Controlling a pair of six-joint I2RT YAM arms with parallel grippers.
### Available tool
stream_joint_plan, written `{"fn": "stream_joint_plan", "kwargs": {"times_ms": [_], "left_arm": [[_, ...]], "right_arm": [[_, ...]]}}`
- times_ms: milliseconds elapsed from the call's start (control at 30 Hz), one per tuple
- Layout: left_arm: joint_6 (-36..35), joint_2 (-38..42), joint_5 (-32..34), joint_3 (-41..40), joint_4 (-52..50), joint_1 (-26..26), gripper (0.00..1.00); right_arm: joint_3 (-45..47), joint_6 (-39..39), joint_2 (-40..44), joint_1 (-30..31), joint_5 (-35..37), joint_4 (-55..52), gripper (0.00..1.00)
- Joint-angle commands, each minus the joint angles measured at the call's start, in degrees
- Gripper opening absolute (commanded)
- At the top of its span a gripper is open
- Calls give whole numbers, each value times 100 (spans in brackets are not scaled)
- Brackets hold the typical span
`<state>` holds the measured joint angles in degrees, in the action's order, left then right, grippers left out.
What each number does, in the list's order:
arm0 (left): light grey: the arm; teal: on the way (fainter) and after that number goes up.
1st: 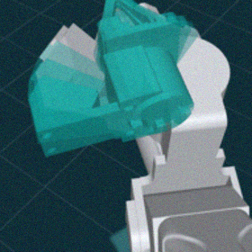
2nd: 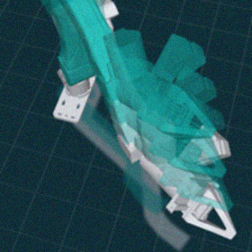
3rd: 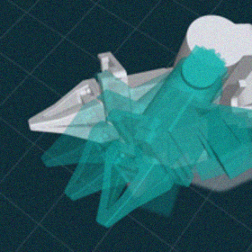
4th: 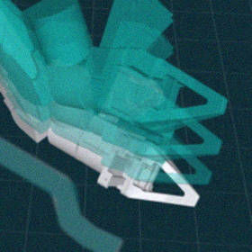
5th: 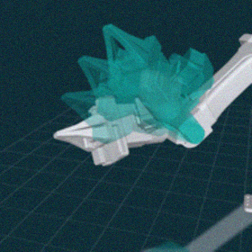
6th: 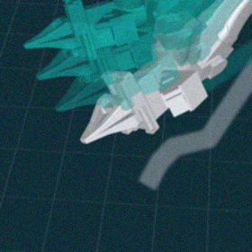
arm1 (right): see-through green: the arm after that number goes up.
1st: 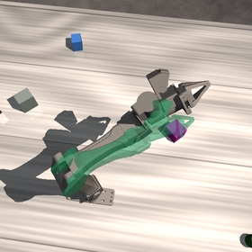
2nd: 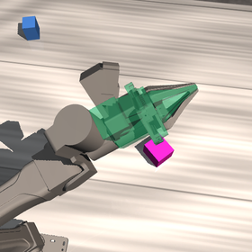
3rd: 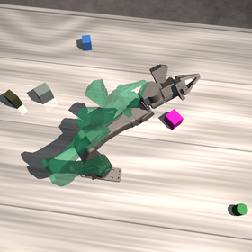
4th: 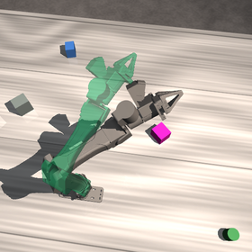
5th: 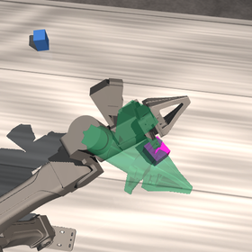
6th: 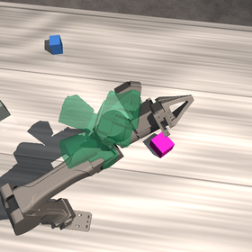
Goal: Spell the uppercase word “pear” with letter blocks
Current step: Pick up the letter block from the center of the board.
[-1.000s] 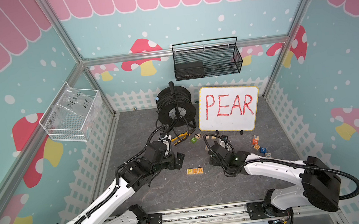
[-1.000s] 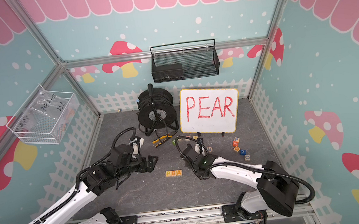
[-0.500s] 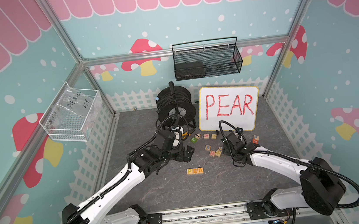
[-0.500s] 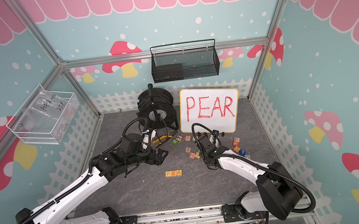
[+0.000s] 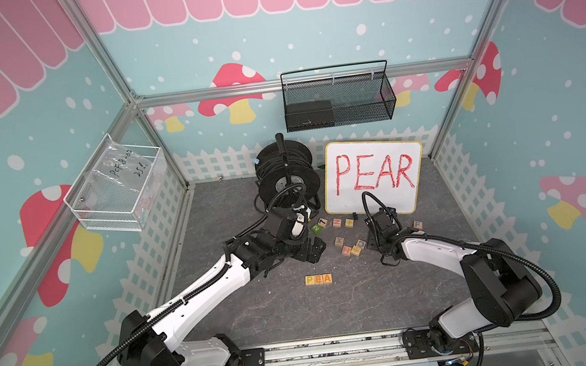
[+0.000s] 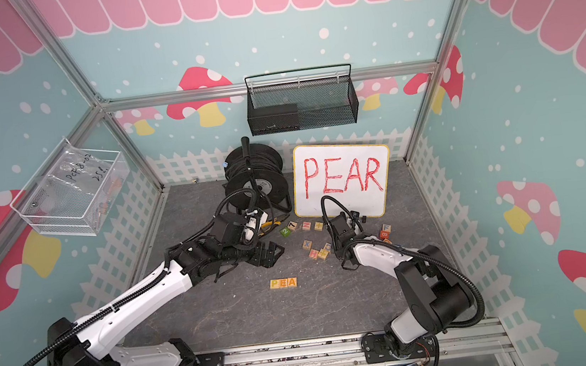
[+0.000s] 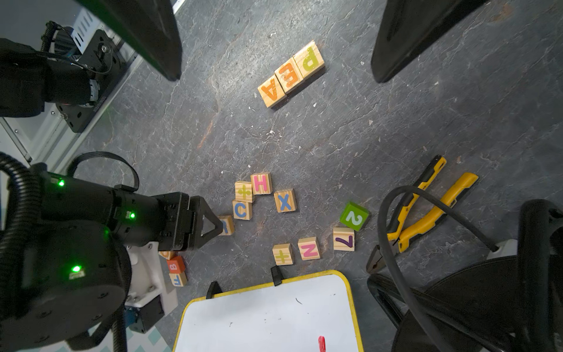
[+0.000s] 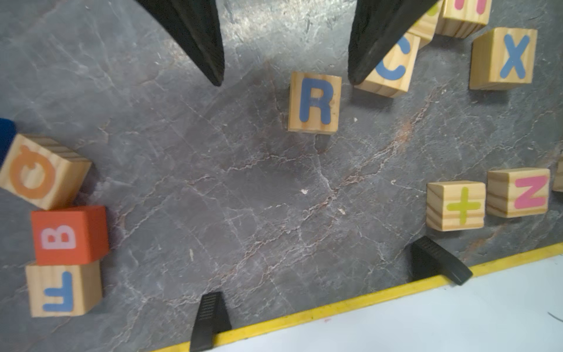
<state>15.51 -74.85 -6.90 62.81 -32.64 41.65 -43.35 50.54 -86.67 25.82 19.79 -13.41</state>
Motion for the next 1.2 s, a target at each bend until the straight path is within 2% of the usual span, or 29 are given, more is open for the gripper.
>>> {"fn": "stream_joint_plan", "kwargs": {"times_ms": [0, 400, 767, 900, 1167], "left_arm": [[-197, -71, -128, 13, 86, -50, 100], [-198, -111, -147, 9, 90, -146, 99], [-188, -127, -95, 17, 73, -174, 99], [-172, -94, -75, 14, 64, -174, 100], [-111, 87, -110, -10, 67, -174, 99]], "right_arm": [[-143, -123, -152, -64, -51, 194, 66], [-217, -135, -667, -138, -231, 374, 52], [-138, -254, -715, -174, -298, 504, 32], [-123, -356, -557, -174, -373, 484, 30], [-195, -1043, 418, -131, -499, 167, 29]]}}
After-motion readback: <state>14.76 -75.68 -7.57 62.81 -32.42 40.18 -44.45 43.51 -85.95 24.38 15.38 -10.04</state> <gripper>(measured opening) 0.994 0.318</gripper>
